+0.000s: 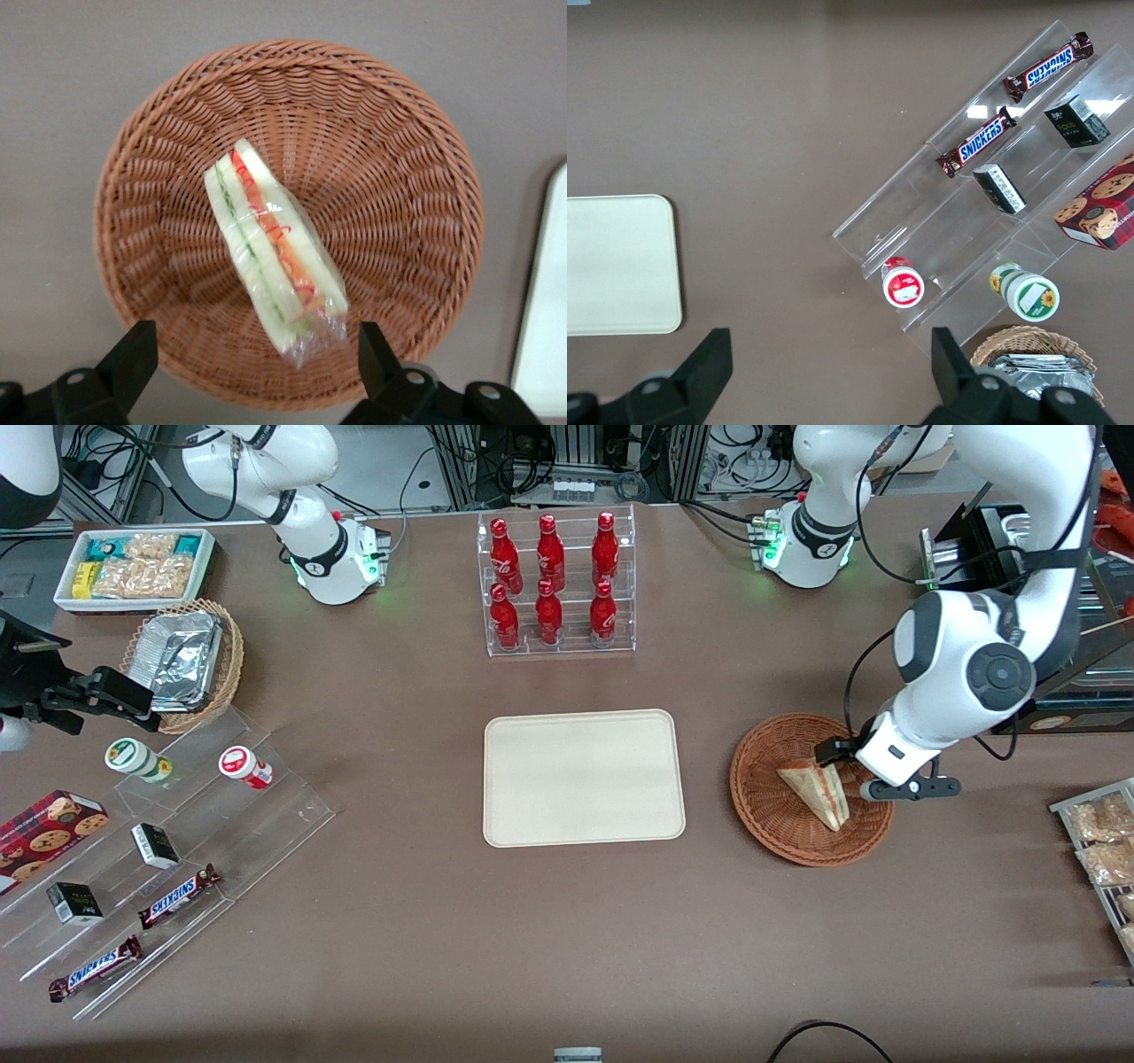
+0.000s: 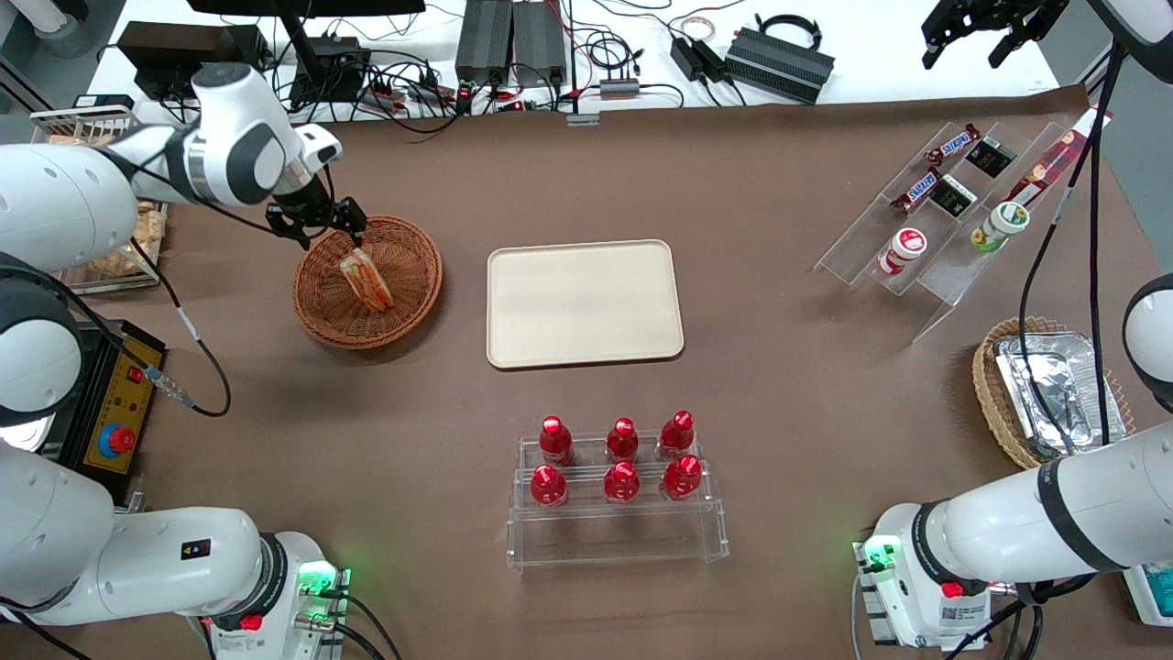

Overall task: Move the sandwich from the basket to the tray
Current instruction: 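Lower the left gripper and close it on the wrapped sandwich, then lift the sandwich and carry it with the left gripper over the cream tray, then lower the sandwich onto the tray and open the left gripper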

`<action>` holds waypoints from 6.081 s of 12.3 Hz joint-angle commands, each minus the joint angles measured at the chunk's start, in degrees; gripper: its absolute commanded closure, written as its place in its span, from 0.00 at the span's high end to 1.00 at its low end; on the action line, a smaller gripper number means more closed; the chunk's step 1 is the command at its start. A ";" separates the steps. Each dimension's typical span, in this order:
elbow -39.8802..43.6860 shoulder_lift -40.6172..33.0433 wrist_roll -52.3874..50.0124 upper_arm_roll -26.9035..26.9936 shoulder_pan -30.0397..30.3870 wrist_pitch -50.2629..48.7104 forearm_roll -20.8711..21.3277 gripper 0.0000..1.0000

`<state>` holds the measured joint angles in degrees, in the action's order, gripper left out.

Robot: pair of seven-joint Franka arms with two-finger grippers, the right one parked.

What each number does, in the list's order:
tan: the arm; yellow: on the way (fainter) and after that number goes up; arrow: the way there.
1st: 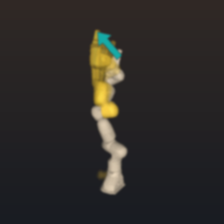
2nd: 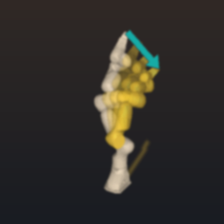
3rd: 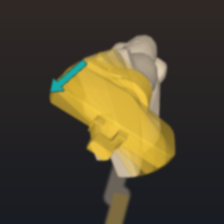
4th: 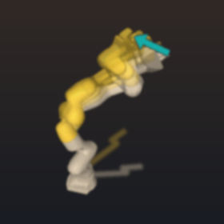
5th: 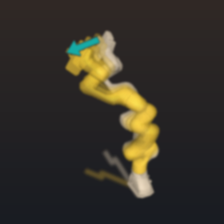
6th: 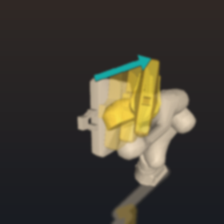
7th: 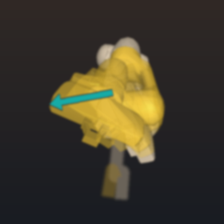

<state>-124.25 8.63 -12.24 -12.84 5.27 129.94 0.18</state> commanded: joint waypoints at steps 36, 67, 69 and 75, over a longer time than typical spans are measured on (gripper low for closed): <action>29.83 18.06 -44.45 -22.92 -2.95 -23.51 12.08 0.09; 60.08 42.54 -60.46 -22.14 -26.63 -27.08 23.11 1.00; 59.83 37.98 -60.10 -21.62 -26.27 -29.73 23.63 1.00; 59.57 31.55 -45.25 -22.32 -17.33 -42.03 22.94 1.00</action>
<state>-63.43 42.47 -60.56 -34.65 -15.42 90.56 23.12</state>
